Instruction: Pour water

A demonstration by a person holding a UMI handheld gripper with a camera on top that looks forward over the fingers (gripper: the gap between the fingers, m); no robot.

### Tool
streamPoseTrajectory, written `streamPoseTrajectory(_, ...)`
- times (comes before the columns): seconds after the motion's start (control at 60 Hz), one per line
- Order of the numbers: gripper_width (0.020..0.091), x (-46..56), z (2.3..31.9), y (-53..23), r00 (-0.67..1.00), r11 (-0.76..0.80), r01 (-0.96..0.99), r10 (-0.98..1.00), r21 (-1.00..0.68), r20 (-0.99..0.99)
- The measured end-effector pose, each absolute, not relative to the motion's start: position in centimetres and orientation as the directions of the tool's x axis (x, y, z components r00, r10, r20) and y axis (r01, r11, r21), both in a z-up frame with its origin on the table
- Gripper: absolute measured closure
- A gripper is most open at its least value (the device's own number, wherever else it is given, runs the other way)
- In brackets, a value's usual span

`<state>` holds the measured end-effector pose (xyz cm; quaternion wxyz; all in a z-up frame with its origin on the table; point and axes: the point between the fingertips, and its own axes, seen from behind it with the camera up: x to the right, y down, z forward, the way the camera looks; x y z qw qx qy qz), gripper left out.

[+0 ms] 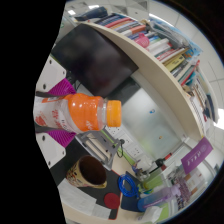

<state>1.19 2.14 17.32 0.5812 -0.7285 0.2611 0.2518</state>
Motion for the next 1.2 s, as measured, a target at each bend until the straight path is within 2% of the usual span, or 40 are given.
streamPoseTrajectory(0.117,0.0696,2.1,18.9,3.6,0.488,-0.117,-0.872,-0.125,-0.476,-0.864)
streamPoseTrajectory(0.3,0.0696,2.3,18.3,4.4,0.125,-0.099,-0.989,-0.171,-0.109,-0.977)
streamPoseTrajectory(0.683,0.0696,2.7,17.0,5.4,-0.257,-0.147,-0.944,-0.238,0.296,-0.937)
streamPoseTrajectory(0.8,0.0695,3.0,16.5,5.3,-0.335,-0.144,-0.913,-0.269,0.382,-0.903)
streamPoseTrajectory(0.983,0.0696,4.1,16.1,4.8,-0.347,-0.15,-0.904,-0.292,0.401,-0.891)
streamPoseTrajectory(1.133,0.0697,3.8,16.6,4.5,-0.296,-0.195,-0.91,-0.312,0.366,-0.903)
streamPoseTrajectory(1.2,0.0697,3.6,17.9,4.3,-0.206,-0.235,-0.93,-0.304,0.283,-0.93)
